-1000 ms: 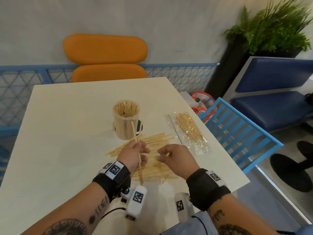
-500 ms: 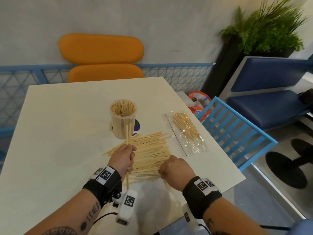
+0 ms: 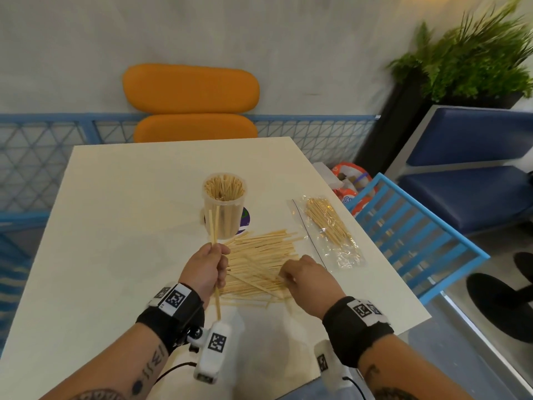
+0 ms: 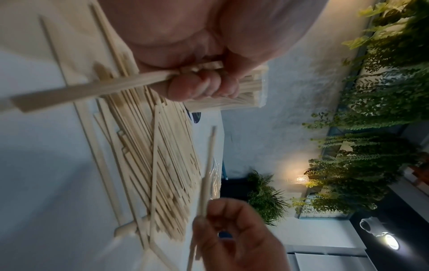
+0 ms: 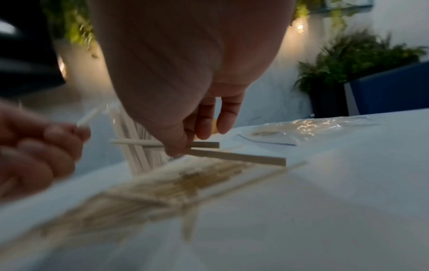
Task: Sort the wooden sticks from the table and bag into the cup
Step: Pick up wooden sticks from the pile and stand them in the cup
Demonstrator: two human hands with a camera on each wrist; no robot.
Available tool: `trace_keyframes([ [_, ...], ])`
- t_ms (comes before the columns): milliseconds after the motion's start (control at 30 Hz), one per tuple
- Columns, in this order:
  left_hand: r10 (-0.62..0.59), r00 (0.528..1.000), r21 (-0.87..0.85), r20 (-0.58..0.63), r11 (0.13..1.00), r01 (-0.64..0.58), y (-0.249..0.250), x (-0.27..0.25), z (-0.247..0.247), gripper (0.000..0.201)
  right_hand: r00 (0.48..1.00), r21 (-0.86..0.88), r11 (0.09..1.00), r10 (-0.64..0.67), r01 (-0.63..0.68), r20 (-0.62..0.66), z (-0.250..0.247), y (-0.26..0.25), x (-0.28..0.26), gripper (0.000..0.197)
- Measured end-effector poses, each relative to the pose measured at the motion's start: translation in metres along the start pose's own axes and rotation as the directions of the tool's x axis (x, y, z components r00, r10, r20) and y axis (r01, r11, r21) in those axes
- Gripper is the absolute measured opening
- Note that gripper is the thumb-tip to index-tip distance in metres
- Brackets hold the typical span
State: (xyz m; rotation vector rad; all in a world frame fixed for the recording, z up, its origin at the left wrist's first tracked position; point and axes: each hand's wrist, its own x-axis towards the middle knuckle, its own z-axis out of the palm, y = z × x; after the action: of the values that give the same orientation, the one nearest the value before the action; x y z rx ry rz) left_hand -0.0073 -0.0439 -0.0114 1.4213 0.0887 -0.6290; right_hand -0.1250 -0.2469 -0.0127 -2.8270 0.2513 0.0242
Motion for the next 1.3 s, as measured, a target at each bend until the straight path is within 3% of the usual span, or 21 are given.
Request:
trace_keyframes([
  [100,-0.032,0.999,-0.062,0.032,0.998,0.034,0.001,-0.006,0.012,0.030,0.992,0.282,0.953,0.123,-0.108,-0.035,-0.017,-0.013,0.005,0.009],
  [233,-0.050,0.989,-0.135,0.139,0.988,0.069,0.005,-0.015,0.039,0.029,0.964,0.670,0.720,0.264,-0.179,-0.026,-0.032,-0.041,0.019,0.012],
  [333,-0.053,0.974,-0.216,0.219,0.971,0.102,0.010,-0.016,0.057,0.028,0.942,0.807,0.554,0.337,-0.203,0.005,-0.036,-0.059,0.026,0.012],
  [400,-0.069,0.970,-0.269,0.233,0.954,0.132,0.013,-0.014,0.063,0.028,0.921,0.837,0.506,0.388,-0.208,-0.006,-0.034,-0.064,0.031,0.014],
  [533,-0.108,0.964,-0.277,0.243,0.945,0.176,0.015,-0.003,0.063,0.030,0.921,0.790,0.587,0.383,-0.177,-0.078,-0.031,-0.058,0.038,0.006],
  [633,-0.111,0.972,-0.155,0.208,0.977,0.144,0.017,0.003,0.058,0.029,0.964,0.709,0.691,0.261,-0.142,-0.061,-0.036,-0.052,0.041,0.010],
  [733,-0.084,0.982,-0.022,0.170,0.996,0.089,0.018,0.005,0.055,0.026,0.964,0.629,0.769,0.240,-0.115,-0.117,-0.045,-0.048,0.050,0.010],
  [833,-0.081,0.976,-0.018,0.202,0.996,0.086,0.016,0.004,0.053,0.021,0.910,0.658,0.749,0.324,-0.080,-0.259,-0.060,-0.049,0.063,0.017],
  [933,-0.085,0.956,0.001,0.280,0.996,0.088,0.015,0.001,0.054,0.021,0.945,0.674,0.733,0.276,-0.089,-0.176,-0.070,-0.052,0.079,0.048],
  [967,-0.085,0.949,0.038,0.305,0.996,0.077,0.014,0.001,0.055,0.022,0.956,0.652,0.751,0.256,-0.104,-0.142,-0.069,-0.052,0.084,0.049],
  [1133,-0.021,0.930,0.256,0.367,0.964,-0.079,0.016,0.007,0.058,0.027,0.979,0.602,0.790,0.195,-0.116,-0.067,-0.061,-0.050,0.096,0.027],
  [1233,0.000,0.919,0.225,0.395,0.969,-0.097,0.018,0.008,0.055,0.028,0.989,0.629,0.771,0.145,-0.099,-0.023,-0.066,-0.052,0.091,0.026],
  [1300,-0.006,0.910,0.162,0.414,0.985,-0.067,0.019,0.009,0.054,0.027,0.992,0.659,0.751,0.106,-0.036,-0.067,-0.066,-0.051,0.090,0.029],
])
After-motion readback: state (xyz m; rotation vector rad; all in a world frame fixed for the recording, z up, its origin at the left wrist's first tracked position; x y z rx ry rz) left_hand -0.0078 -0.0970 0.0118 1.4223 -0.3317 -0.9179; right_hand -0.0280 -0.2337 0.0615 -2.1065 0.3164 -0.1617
